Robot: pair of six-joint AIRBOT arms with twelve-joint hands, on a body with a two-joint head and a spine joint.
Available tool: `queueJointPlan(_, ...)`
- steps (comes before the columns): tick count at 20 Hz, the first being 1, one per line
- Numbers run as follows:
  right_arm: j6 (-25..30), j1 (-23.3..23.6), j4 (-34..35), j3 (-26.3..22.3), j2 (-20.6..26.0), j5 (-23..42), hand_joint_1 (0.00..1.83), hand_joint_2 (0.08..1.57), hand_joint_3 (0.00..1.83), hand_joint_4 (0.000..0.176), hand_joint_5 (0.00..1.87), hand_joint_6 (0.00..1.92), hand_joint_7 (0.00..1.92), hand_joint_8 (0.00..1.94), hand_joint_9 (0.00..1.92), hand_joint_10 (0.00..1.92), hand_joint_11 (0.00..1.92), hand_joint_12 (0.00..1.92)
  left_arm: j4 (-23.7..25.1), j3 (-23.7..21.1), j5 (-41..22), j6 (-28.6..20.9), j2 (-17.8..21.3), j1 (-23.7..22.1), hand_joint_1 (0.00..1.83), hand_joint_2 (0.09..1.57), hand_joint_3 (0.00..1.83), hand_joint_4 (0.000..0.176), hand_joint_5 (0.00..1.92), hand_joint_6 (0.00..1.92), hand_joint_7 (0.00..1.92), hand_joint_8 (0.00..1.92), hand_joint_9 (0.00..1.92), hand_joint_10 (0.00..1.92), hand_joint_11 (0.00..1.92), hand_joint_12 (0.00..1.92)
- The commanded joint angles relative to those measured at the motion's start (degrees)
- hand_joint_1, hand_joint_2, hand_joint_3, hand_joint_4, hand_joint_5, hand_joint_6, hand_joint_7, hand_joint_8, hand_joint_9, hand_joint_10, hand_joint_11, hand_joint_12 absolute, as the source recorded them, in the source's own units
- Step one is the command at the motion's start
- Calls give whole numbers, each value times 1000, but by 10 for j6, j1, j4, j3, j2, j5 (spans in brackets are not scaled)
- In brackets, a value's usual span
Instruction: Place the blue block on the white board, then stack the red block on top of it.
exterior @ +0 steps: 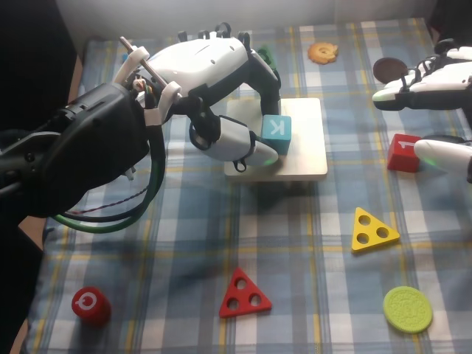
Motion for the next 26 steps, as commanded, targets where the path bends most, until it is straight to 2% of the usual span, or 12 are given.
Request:
queueJointPlan(1, 4, 10, 14, 2, 0, 70, 423, 1370, 1, 9, 555, 1, 616, 0, 577, 0, 277, 581, 7, 5, -54, -1, -5, -6, 1084, 1093, 0, 42, 1029, 896, 668, 1, 486, 4, 0, 590)
queueJointPlan(3, 4, 10, 14, 3, 0, 70, 421, 1369, 0, 9, 556, 1, 614, 0, 577, 1, 279, 582, 0, 10, -51, -1, -7, -6, 1087, 1089, 0, 43, 1038, 880, 671, 2, 500, 7, 0, 593)
queueJointPlan(7, 4, 10, 13, 4, -1, 70, 437, 1369, 0, 8, 562, 2, 617, 2, 575, 2, 279, 568, -8, 15, -48, -1, -9, -5, 1009, 1123, 2, 175, 939, 1034, 635, 1, 513, 1, 0, 687)
queueJointPlan(8, 4, 10, 13, 4, -1, 70, 437, 1369, 0, 8, 562, 2, 617, 2, 575, 2, 279, 568, -8, 15, -48, -1, -9, -4, 1009, 1123, 2, 175, 939, 1034, 635, 1, 513, 1, 0, 687)
queueJointPlan(9, 4, 10, 13, 4, -1, 70, 442, 1372, 1, 12, 560, 1, 616, 1, 576, 2, 282, 568, -10, 16, -47, -1, -10, -3, 1050, 1059, 0, 105, 795, 393, 621, 7, 509, 8, 0, 677)
queueJointPlan(10, 4, 10, 13, 4, -1, 70, 444, 1371, 1, 11, 557, 0, 612, 0, 573, 1, 281, 567, -13, 17, -47, -1, -10, -2, 1070, 1032, 0, 88, 798, 129, 612, 3, 509, 6, 0, 707)
queueJointPlan(12, 4, 10, 13, 4, -1, 70, 443, 1367, 0, 15, 557, 0, 614, 1, 574, 1, 284, 566, -17, 16, -49, -1, -8, 0, 1081, 1020, 0, 81, 787, 15, 589, 0, 494, 0, 0, 703)
queueJointPlan(18, 5, 9, 14, 2, -1, 70, 480, 1348, 0, 15, 554, 0, 613, 0, 574, 0, 292, 552, -23, -21, -103, -2, 21, 21, 1046, 979, 0, 131, 577, 0, 508, 0, 452, 0, 0, 655)
queueJointPlan(19, 5, 9, 15, 2, -1, 70, 592, 1274, 0, 8, 489, 1, 531, 1, 504, 1, 247, 519, -23, -40, -132, -8, 36, 33, 999, 926, 0, 172, 371, 0, 408, 0, 348, 0, 0, 512)
queueJointPlan(20, 5, 9, 18, 3, -2, 68, 592, 1274, 0, 8, 489, 1, 531, 1, 504, 1, 247, 519, -21, -55, -157, -20, 49, 42, 999, 926, 0, 172, 371, 0, 408, 0, 348, 0, 0, 512)
queueJointPlan(23, -13, 15, 31, 13, -9, 33, 784, 1115, 0, 10, 444, 0, 465, 0, 450, 0, 174, 597, 19, -98, -240, -135, 96, 73, 841, 907, 0, 176, 217, 0, 247, 0, 197, 0, 0, 326)
queueJointPlan(26, -34, 35, 37, 29, -23, -17, 889, 988, 0, 19, 488, 0, 465, 0, 442, 1, 11, 996, 69, -139, -316, -262, 155, 117, 725, 861, 0, 176, 105, 1, 150, 0, 136, 0, 0, 214)
